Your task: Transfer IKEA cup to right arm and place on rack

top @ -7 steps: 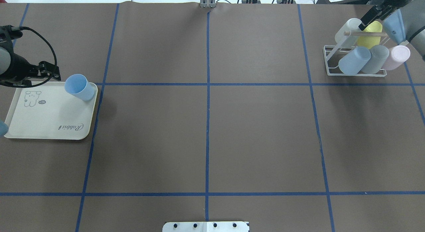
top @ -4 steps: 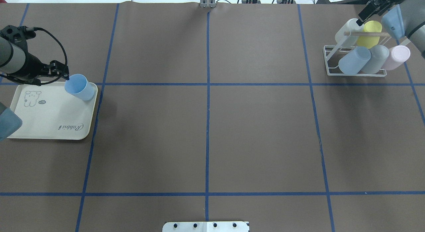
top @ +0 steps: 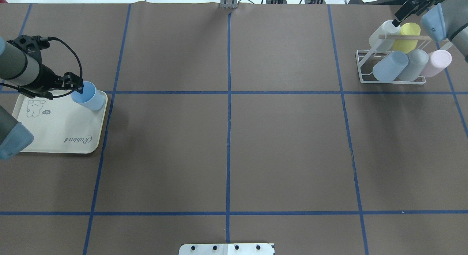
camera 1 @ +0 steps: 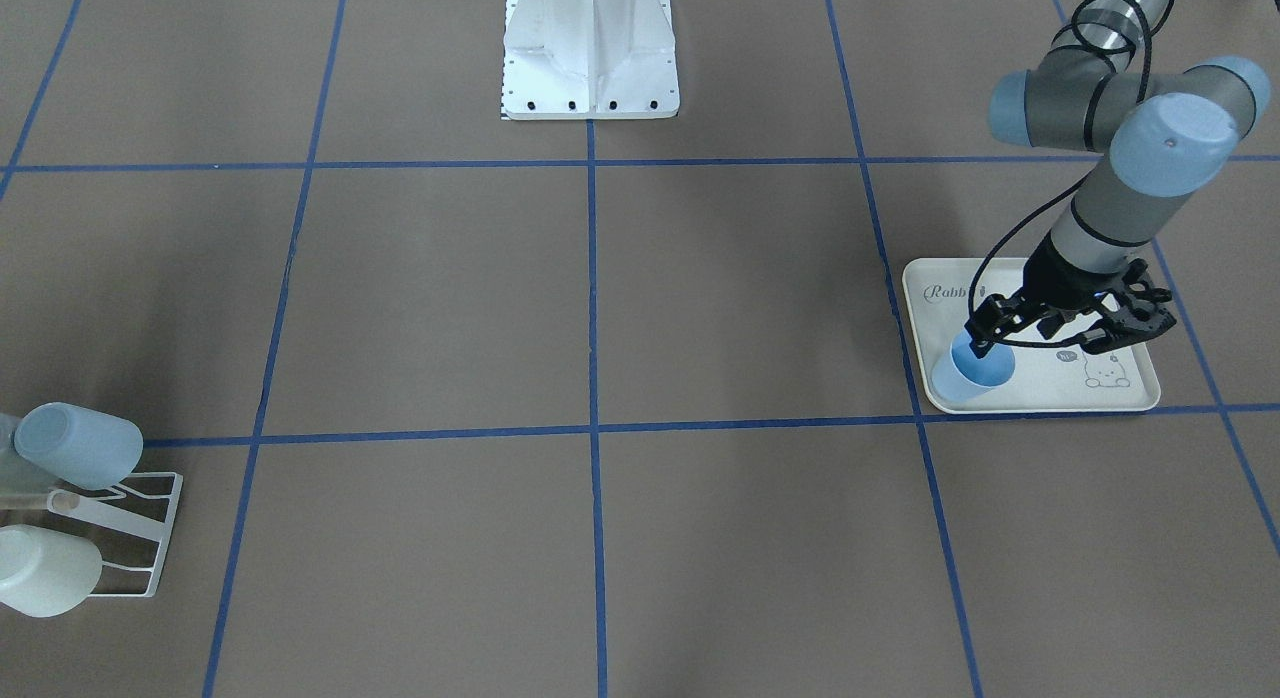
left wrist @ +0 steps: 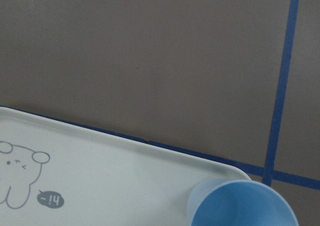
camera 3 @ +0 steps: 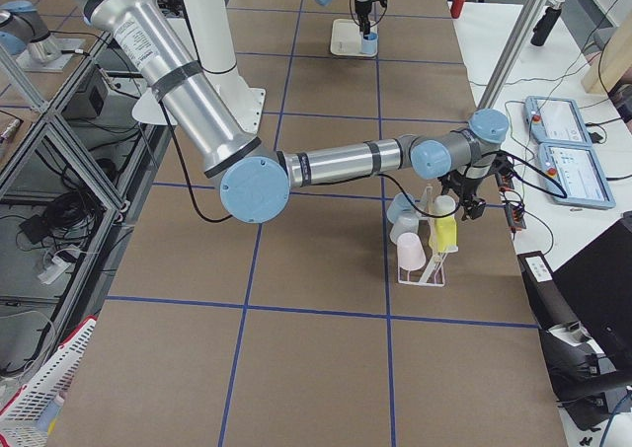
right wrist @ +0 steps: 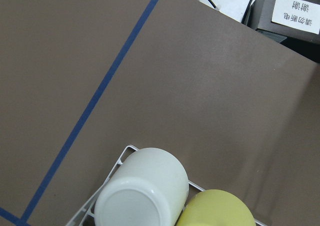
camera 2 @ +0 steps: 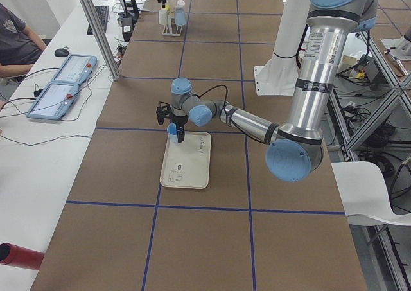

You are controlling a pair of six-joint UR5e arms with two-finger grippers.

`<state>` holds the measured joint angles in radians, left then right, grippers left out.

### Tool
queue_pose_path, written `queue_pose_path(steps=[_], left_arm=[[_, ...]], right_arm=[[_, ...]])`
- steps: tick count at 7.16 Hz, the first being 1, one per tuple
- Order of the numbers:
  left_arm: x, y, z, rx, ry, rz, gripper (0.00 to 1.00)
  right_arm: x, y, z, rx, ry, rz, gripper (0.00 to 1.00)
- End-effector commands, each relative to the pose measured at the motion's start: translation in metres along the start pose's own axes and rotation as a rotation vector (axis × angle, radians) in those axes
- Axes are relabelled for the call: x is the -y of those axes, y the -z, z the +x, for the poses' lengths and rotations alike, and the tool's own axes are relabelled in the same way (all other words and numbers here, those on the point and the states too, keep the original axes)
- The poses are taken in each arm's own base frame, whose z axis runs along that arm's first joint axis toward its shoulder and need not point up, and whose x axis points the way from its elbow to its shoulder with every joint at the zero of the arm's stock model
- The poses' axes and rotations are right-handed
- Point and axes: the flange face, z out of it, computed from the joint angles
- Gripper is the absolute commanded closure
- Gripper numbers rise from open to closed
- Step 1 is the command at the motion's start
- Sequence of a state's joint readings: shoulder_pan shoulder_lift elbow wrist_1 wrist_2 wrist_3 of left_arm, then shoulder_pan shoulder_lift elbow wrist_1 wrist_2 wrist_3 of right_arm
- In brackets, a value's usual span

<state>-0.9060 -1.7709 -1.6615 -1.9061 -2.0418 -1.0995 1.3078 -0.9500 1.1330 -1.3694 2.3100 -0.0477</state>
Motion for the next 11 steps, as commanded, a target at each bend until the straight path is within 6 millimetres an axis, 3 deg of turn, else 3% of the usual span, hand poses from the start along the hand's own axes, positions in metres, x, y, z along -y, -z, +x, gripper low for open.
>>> queue_pose_path(steps=[1,2,3,4,5,6,7,9,10,11], left_arm=[[-0.002,-0.004,0.003,0.002,-0.003,-0.008,1.0],[-0.002,0.002,0.011,-0.016,-0.012,-0.012,1.0],[0.002,0.015,0.015,-0.07,-0.002,-0.066,1.0],[0.029,0.05,0.009,-0.132,0.034,-0.064,1.0],[0.044,0.085,0.004,-0.2,0.057,-0.081,1.0],[0.044,0.108,0.009,-0.235,0.078,-0.085,1.0],[0.049,0.133,0.044,-0.279,0.163,-0.075,1.0],[0.044,0.167,0.102,-0.37,0.263,-0.145,1.0],[0.011,0.175,0.151,-0.414,0.31,-0.205,1.0],[-0.016,0.188,0.201,-0.459,0.328,-0.248,1.0]], right_arm=[[0.0,0.015,-0.002,0.037,-0.003,0.025,0.01],[-0.004,0.035,-0.013,0.066,-0.013,0.058,0.01],[-0.026,0.044,-0.021,0.078,-0.04,0.08,0.01],[-0.049,0.056,-0.035,0.08,-0.075,0.107,0.01],[-0.078,0.072,-0.056,0.09,-0.134,0.139,0.01],[-0.099,0.088,-0.093,0.118,-0.194,0.166,0.01],[-0.118,0.091,-0.136,0.157,-0.264,0.166,0.01],[-0.122,0.102,-0.218,0.242,-0.39,0.156,0.01],[-0.121,0.098,-0.259,0.312,-0.447,0.164,0.01],[-0.122,0.096,-0.281,0.395,-0.495,0.215,0.01]])
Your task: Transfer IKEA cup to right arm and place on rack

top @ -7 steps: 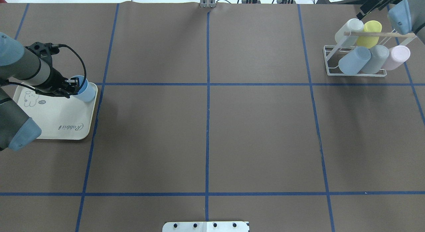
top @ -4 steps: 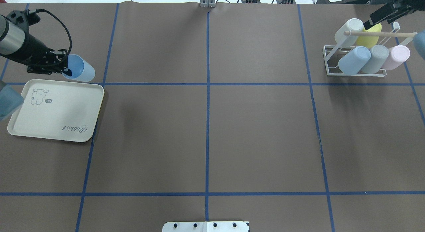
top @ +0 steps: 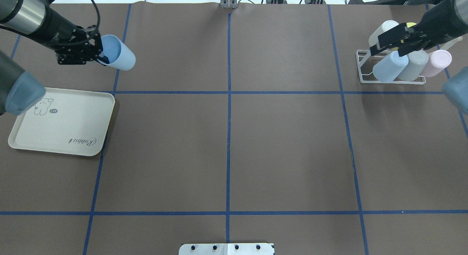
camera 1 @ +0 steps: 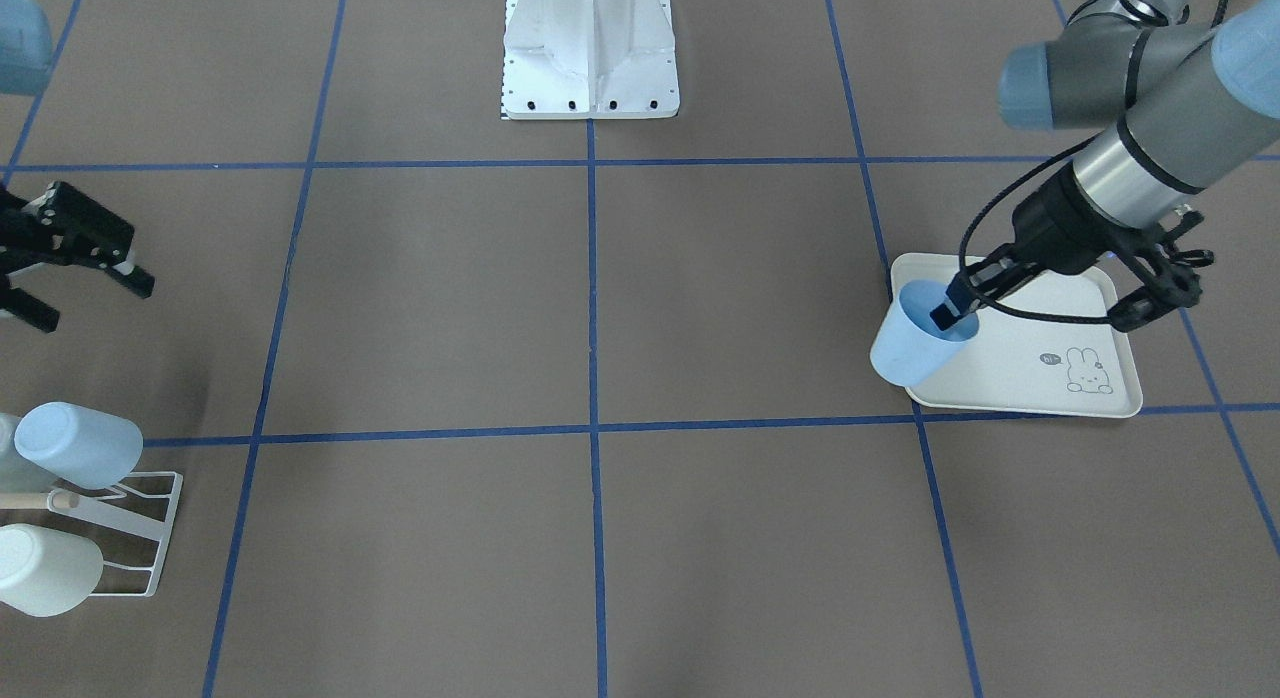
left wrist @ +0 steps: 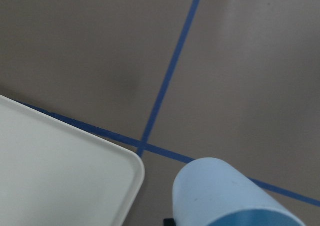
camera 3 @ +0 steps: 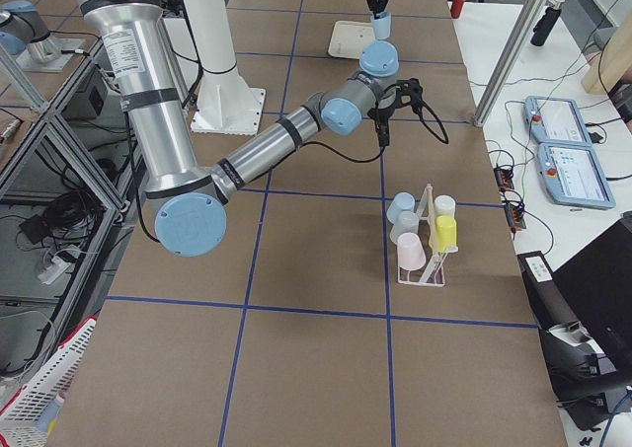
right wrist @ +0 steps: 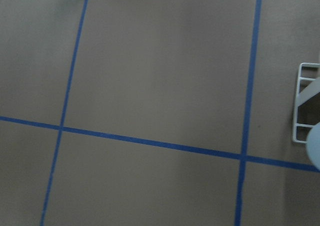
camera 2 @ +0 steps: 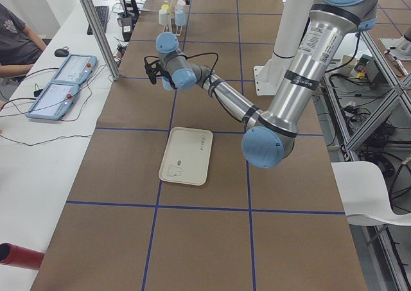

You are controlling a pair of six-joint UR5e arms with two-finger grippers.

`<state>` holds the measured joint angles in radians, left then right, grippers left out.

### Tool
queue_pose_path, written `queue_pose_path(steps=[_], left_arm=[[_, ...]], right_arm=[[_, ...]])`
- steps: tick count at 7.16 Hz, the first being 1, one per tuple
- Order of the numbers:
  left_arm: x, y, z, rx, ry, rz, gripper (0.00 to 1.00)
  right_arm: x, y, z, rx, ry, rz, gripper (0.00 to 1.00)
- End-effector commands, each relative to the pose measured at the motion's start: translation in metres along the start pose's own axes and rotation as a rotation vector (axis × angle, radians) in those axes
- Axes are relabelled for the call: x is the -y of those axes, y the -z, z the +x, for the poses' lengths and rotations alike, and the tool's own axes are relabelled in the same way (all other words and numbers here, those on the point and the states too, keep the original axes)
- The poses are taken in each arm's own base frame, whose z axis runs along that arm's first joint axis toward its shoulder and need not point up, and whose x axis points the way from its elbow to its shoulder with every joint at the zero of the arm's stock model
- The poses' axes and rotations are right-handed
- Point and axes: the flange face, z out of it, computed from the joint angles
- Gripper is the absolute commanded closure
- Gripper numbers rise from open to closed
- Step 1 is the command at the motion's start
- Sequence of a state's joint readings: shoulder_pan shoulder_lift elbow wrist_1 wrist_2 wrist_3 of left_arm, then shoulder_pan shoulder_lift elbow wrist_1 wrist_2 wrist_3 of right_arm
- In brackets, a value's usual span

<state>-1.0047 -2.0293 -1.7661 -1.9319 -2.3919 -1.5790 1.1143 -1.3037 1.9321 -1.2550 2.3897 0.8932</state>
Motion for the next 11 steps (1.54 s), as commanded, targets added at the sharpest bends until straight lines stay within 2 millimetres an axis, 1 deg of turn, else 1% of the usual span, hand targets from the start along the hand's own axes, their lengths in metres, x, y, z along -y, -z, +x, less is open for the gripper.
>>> queue_pose_path(steps=[1,2,3,4,5,6,7,8,9,10,11], left_arm=[[-0.07,-0.013,0.066,-0.068,0.096,-0.095,1.0],[-0.099,-0.015,0.09,-0.088,0.115,-0.135,1.0],[-0.119,-0.001,0.105,-0.126,0.2,-0.16,1.0],[-0.147,0.0,0.109,-0.179,0.231,-0.223,1.0],[-0.171,-0.003,0.113,-0.279,0.311,-0.274,1.0],[-0.187,-0.003,0.117,-0.419,0.4,-0.314,1.0],[-0.2,0.001,0.113,-0.473,0.467,-0.405,1.0],[-0.201,0.011,0.109,-0.543,0.548,-0.469,1.0],[-0.192,0.0,0.106,-0.59,0.531,-0.508,1.0],[-0.188,-0.004,0.098,-0.584,0.76,-0.642,1.0],[-0.186,0.005,0.094,-0.62,0.884,-0.742,1.0]], right_arm=[[-0.027,-0.022,-0.041,0.154,-0.123,0.052,0.01],[-0.033,-0.028,-0.055,0.19,-0.154,0.067,0.01],[-0.036,-0.026,-0.063,0.24,-0.178,0.078,0.01],[-0.04,-0.022,-0.067,0.32,-0.187,0.101,0.02],[-0.046,-0.022,-0.073,0.424,-0.228,0.14,0.02],[-0.058,-0.029,-0.083,0.557,-0.283,0.176,0.02],[-0.074,-0.035,-0.093,0.713,-0.36,0.182,0.03],[-0.089,-0.037,-0.101,0.846,-0.396,0.173,0.04],[-0.092,-0.031,-0.114,0.933,-0.408,0.155,0.04],[-0.085,-0.022,-0.137,0.987,-0.421,0.141,0.04],[-0.08,-0.013,-0.158,1.036,-0.398,0.147,0.04]])
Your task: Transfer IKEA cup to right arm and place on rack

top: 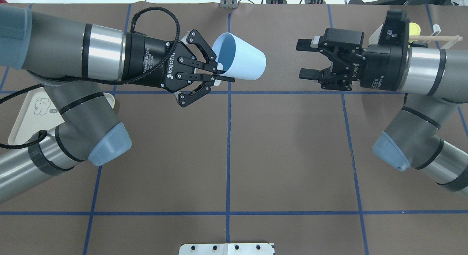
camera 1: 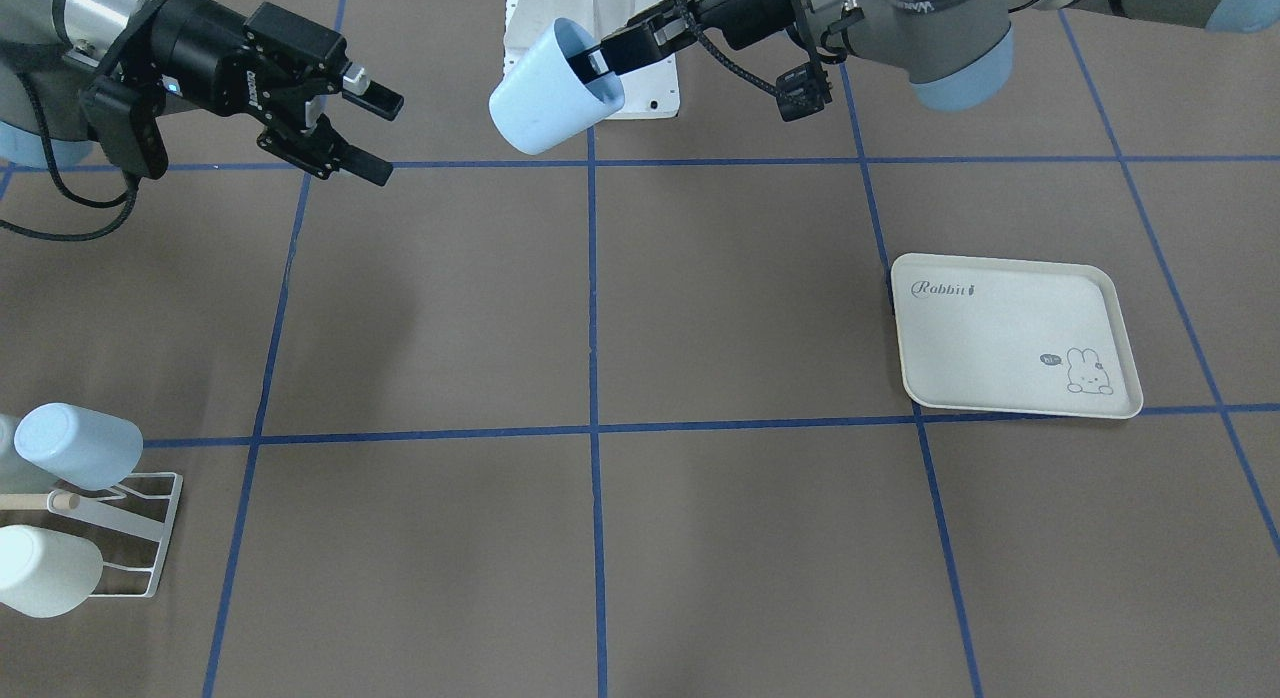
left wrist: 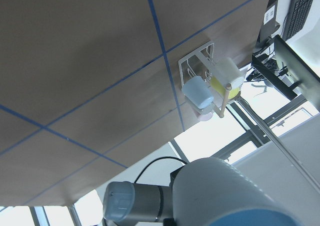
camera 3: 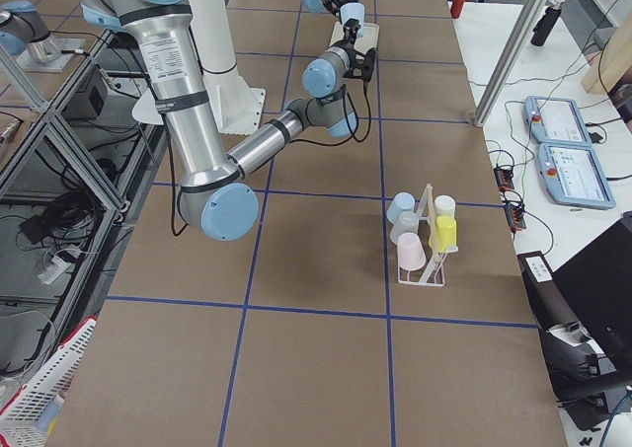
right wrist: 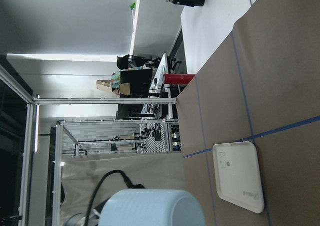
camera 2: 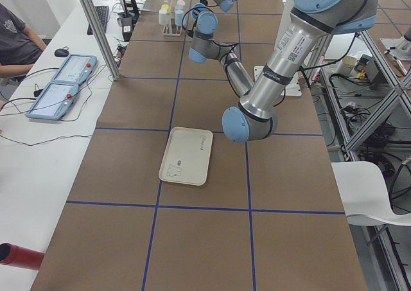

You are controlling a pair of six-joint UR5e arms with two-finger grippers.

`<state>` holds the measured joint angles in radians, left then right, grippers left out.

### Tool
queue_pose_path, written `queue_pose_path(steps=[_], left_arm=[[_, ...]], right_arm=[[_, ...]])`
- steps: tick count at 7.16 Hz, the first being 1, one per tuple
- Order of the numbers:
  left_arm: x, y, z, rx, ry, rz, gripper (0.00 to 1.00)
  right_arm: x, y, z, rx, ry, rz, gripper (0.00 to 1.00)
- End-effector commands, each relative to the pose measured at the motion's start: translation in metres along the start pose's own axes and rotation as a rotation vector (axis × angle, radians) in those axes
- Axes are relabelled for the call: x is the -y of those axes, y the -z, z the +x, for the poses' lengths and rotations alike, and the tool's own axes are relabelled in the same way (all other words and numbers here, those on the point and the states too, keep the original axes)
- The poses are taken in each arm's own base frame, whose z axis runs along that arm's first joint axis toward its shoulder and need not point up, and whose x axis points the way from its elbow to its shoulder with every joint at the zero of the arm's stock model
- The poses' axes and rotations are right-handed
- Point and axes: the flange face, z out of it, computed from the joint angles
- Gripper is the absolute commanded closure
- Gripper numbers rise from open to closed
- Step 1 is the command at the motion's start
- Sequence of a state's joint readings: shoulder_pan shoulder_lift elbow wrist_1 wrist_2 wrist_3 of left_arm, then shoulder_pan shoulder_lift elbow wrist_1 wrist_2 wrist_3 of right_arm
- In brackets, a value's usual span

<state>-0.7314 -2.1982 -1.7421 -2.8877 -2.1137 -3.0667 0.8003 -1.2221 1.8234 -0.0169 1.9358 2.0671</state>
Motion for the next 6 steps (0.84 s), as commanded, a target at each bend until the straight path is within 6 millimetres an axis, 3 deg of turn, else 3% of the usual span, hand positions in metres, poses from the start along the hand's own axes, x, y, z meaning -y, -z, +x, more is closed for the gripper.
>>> queue_pose_path(steps=[1,2,4,6], left_arm=[[0.0,0.011,0.0,-0.053,0.277,-0.114,1.0],[-0.005,0.024,0.004,-0.134,0.386,-0.23,1.0],[0.02,0.059,-0.011,-0.182,0.482,-0.325,1.0],[0.014,0.064,-0.011,-0.214,0.515,-0.373,1.0]], right_arm=[[-0.008,-0.032,-0.036,0.109,-0.005,-0.021,0.04],[-0.01,-0.045,-0.038,0.117,-0.007,-0.03,0.04],[-0.01,-0.047,-0.037,0.117,-0.009,-0.031,0.04],[-0.017,-0.065,-0.048,0.154,-0.012,-0.035,0.04]])
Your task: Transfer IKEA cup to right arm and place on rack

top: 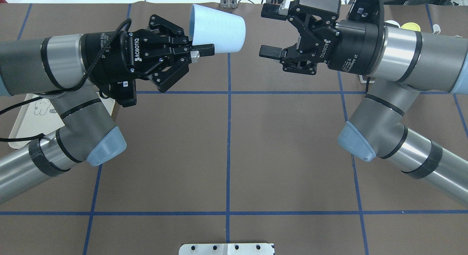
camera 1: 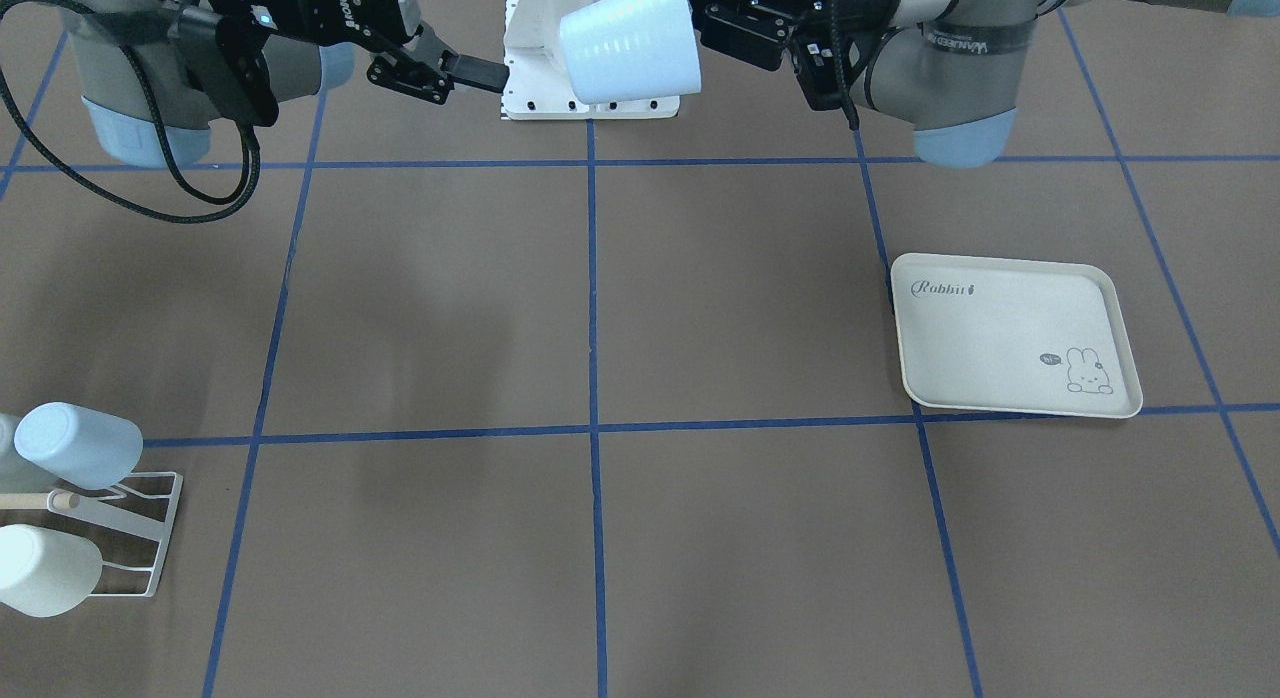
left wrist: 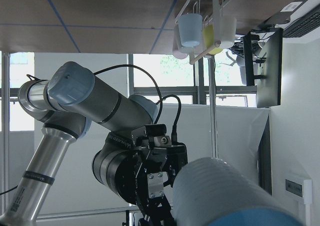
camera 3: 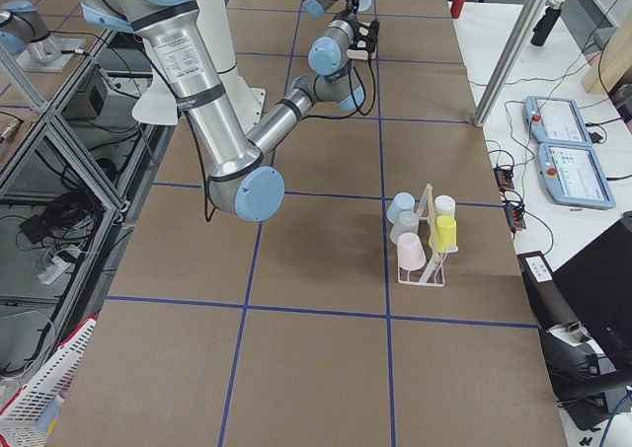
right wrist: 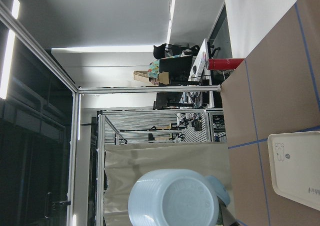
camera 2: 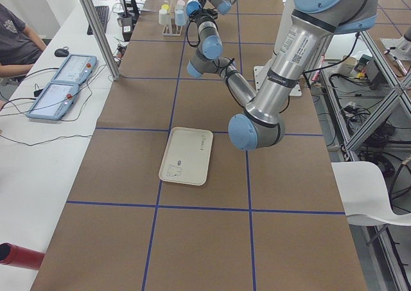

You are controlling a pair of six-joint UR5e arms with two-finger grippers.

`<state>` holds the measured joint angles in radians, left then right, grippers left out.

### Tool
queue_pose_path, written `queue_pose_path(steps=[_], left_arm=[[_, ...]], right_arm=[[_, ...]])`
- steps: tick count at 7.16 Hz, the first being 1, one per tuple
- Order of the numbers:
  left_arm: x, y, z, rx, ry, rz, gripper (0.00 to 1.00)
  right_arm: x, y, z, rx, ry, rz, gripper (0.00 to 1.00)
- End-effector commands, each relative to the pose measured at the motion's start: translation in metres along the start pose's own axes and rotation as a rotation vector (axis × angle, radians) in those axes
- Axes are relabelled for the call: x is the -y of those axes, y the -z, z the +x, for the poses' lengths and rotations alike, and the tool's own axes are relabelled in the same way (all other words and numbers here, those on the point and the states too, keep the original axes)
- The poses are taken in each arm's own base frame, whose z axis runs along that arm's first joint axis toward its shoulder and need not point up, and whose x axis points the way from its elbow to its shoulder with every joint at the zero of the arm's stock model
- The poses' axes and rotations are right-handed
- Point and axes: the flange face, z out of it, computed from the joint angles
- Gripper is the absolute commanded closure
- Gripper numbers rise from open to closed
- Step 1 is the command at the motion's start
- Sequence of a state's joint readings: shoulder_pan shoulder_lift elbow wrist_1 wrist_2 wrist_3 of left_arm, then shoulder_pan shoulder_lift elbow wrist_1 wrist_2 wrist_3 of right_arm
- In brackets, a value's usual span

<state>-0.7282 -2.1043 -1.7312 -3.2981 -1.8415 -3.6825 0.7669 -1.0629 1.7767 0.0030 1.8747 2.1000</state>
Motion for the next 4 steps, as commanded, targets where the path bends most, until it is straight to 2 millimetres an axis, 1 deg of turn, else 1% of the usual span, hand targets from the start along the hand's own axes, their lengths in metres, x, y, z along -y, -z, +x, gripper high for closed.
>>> queue_pose_path(steps=[1,2,3,4], left_arm=[[-0.003,0.004,-0.003,-0.01,0.062,-0.039,1.0],[-0.002,0.002,-0.005,-0.006,0.068,-0.04,1.0],[-0.002,0.0,-0.006,-0.023,0.075,-0.055,1.0],[0.002,-0.004,-0.012,-0.021,0.088,-0.06,1.0]], right_arm=[[-0.011,-0.016,-0.001,0.025,-0.013,-0.011,0.04],[-0.014,-0.03,0.001,0.028,-0.014,-0.026,0.04],[-0.01,-0.042,0.0,0.052,-0.006,-0.038,0.04],[-0.008,-0.042,0.004,0.069,-0.001,-0.047,0.04]])
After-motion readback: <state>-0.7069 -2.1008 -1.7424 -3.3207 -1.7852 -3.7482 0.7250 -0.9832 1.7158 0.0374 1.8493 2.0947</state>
